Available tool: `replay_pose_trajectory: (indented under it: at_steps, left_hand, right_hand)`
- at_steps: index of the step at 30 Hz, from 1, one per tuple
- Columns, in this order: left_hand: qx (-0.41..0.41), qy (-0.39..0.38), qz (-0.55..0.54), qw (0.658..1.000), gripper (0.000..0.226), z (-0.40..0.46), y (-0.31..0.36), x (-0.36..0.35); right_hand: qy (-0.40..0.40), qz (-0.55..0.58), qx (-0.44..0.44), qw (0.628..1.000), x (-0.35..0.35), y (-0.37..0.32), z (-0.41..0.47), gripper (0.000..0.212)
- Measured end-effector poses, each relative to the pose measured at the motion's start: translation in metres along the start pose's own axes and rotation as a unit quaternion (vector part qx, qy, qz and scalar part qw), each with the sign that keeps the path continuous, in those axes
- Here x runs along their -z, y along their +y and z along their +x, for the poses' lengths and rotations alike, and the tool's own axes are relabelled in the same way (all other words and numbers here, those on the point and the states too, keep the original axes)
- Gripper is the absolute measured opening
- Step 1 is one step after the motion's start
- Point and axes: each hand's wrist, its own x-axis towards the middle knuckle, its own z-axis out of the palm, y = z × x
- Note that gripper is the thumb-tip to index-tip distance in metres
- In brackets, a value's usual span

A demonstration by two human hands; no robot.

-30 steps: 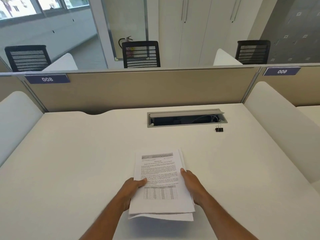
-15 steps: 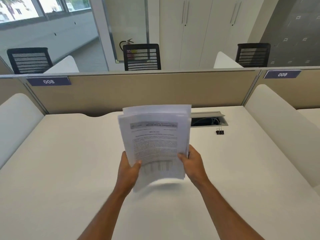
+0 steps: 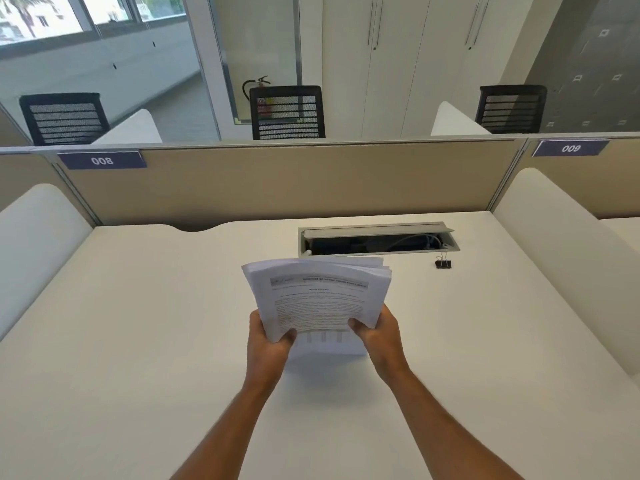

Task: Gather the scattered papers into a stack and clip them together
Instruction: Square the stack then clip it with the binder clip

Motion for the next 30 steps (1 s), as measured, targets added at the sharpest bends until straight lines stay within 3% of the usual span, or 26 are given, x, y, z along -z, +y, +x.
replay_pose_trajectory:
  at_steps: [8,15,20,30]
  left_hand:
    - [-0.028,0.013,-0.013,0.999,0.048,0.001,0.014,0.004]
    - [-0.098,0.016,-0.023,0.995,0.055,0.005,0.04,0.011]
    - [-0.135,0.014,-0.01,0.991,0.055,0.005,0.053,0.008]
    - [-0.06,0.003,0.0,0.998,0.048,0.006,0.027,0.007]
  right_hand:
    - [-0.001,0.007,0.027,1.0,0.005,-0.009,0.005,0.042]
    - [-0.001,0.011,0.082,0.997,0.004,-0.041,0.007,0.054]
    - [-0.003,0.021,0.108,0.994,0.005,-0.052,0.009,0.048]
    - [-0.029,0.005,0.021,0.999,0.007,-0.013,0.011,0.054]
